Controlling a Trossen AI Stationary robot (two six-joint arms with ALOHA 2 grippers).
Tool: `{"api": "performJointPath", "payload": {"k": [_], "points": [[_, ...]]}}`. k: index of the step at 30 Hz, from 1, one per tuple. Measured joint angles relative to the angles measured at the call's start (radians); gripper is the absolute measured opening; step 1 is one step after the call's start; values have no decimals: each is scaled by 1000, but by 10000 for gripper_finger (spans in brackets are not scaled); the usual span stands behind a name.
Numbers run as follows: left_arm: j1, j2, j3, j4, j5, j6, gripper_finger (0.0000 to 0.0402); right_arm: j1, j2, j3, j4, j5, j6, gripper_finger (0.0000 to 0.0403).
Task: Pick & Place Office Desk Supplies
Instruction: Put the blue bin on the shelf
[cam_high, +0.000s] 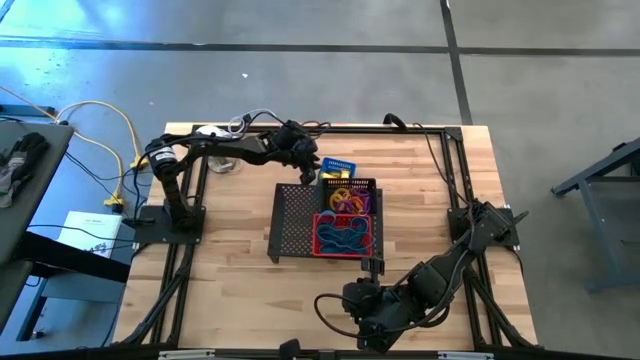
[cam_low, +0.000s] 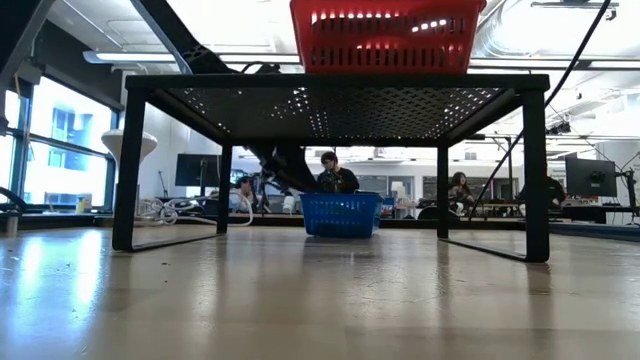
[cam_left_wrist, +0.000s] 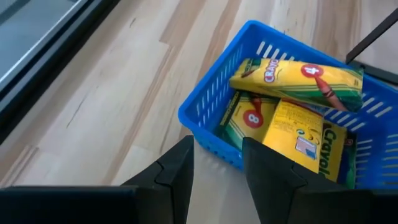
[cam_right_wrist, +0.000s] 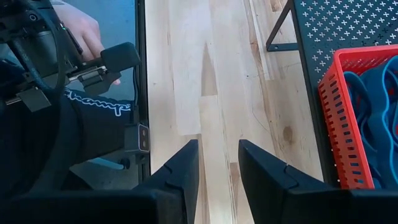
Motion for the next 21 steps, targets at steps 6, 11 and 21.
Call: {"api": "performJointPath", "payload": {"k": [6, 11, 21], "points": [[8, 2, 1, 9, -4, -12, 132, 0, 0, 0, 0, 0, 2, 101], [8, 48, 3, 69, -3, -8, 132, 0, 0, 0, 1, 0, 3, 101], [14, 57, 3, 81, 27, -8, 132, 0, 0, 0, 0, 1, 2, 101]]}}
